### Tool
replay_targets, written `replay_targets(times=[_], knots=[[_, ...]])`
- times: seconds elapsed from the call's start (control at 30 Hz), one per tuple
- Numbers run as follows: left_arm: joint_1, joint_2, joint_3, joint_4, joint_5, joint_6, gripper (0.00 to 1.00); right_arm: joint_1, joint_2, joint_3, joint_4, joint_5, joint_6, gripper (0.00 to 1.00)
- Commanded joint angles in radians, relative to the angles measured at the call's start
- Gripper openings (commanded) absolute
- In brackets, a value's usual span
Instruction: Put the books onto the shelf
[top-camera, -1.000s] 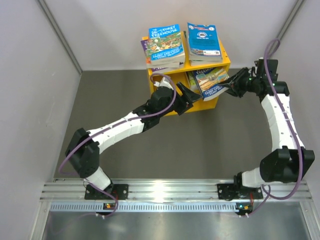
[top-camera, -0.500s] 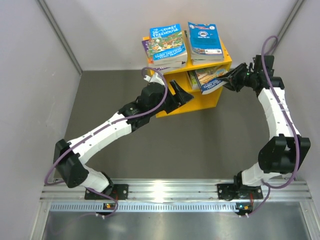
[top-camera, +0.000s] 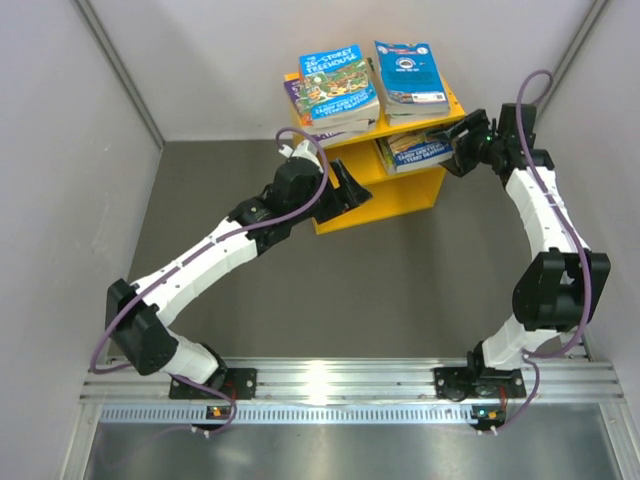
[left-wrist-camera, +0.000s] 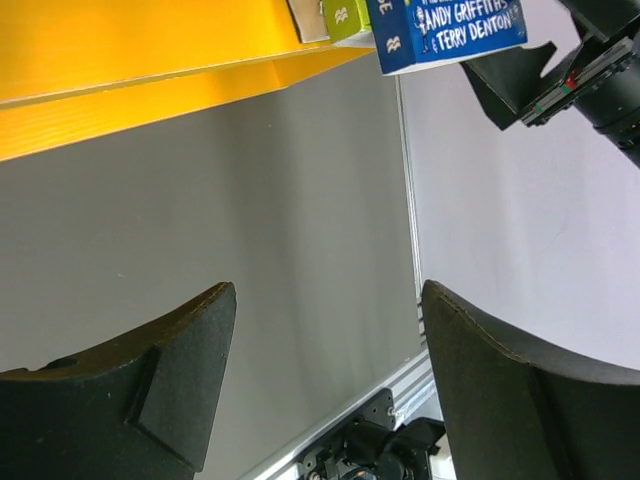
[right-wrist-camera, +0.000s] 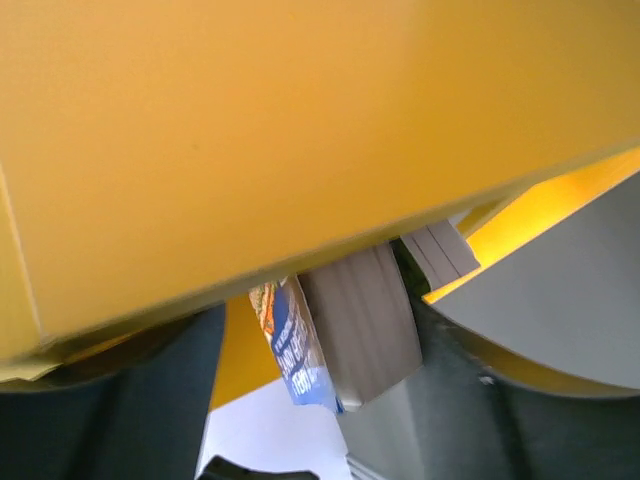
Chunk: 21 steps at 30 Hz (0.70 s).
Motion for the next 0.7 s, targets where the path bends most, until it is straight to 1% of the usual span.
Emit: replay_targets(times=[0.0,0.1,0.4,0.43,0.47,0.5,0.57,0.6,0.63,0.67], knots=[[0.016,-0.036,0.04,-0.008,0.044,0.043,0.79,0.001,-0.02,0.028,0.074,0.079,0.003,0.7],[0.024,-0.041,0.025,-0.001,0.056,0.043,0.79,-0.002,-0.063,-0.004,0.048,0.082,-0.024,0.76],[0.028,-0.053,-0.004,0.008,0.076,0.043,0.79,-0.019,-0.211,-0.117,-0.059,0.095,-0.122,0.81],[0.03,-0.056,-0.007,0.012,0.076,0.04,0.79,-0.019,-0.224,-0.131,-0.061,0.095,-0.132,0.77],[0.028,-0.056,-0.016,0.014,0.076,0.039,0.79,-0.019,-0.247,-0.143,-0.058,0.096,-0.135,0.7],[0.028,-0.063,-0.019,0.019,0.078,0.037,0.79,-0.019,-0.256,-0.165,-0.059,0.098,-0.136,0.54],[0.028,-0.067,-0.029,0.02,0.079,0.033,0.78,-0.019,-0.27,-0.179,-0.059,0.098,-0.136,0.33],[0.028,-0.072,-0.03,0.019,0.081,0.031,0.78,-0.018,-0.271,-0.183,-0.056,0.098,-0.136,0.15],[0.028,-0.076,-0.035,0.02,0.081,0.03,0.78,-0.019,-0.268,-0.19,-0.055,0.098,-0.133,0.08],[0.03,-0.079,-0.041,0.02,0.081,0.027,0.78,-0.018,-0.264,-0.19,-0.053,0.096,-0.133,0.04]])
